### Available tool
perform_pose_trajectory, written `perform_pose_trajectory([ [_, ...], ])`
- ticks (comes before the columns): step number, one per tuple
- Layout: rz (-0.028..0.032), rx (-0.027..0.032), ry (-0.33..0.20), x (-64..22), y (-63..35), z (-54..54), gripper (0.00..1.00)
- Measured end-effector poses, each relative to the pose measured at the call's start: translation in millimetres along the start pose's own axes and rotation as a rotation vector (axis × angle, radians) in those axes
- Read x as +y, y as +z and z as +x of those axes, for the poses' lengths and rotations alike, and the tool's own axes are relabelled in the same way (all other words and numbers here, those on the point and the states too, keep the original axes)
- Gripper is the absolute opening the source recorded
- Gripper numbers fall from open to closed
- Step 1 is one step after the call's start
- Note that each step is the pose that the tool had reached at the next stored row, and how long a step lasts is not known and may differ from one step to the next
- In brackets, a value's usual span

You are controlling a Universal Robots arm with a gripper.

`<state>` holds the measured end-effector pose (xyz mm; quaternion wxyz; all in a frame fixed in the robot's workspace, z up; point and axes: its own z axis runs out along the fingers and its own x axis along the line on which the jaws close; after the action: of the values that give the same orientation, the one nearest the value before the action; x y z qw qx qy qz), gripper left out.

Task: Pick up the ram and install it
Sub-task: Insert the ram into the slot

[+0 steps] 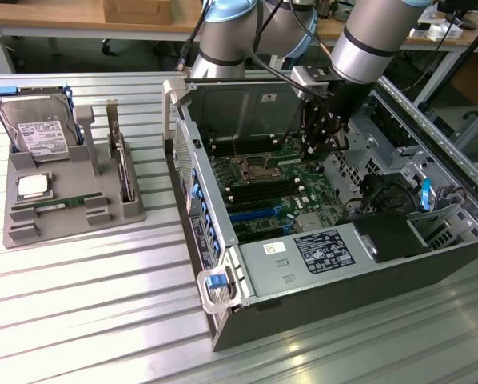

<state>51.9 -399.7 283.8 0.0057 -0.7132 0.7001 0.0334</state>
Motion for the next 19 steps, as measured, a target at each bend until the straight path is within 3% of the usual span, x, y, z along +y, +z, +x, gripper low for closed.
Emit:
perform_pose_trajectory([
  [19, 0.0000, 0.0000, 0.000, -0.3, 7.8, 0.7, 0.13],
])
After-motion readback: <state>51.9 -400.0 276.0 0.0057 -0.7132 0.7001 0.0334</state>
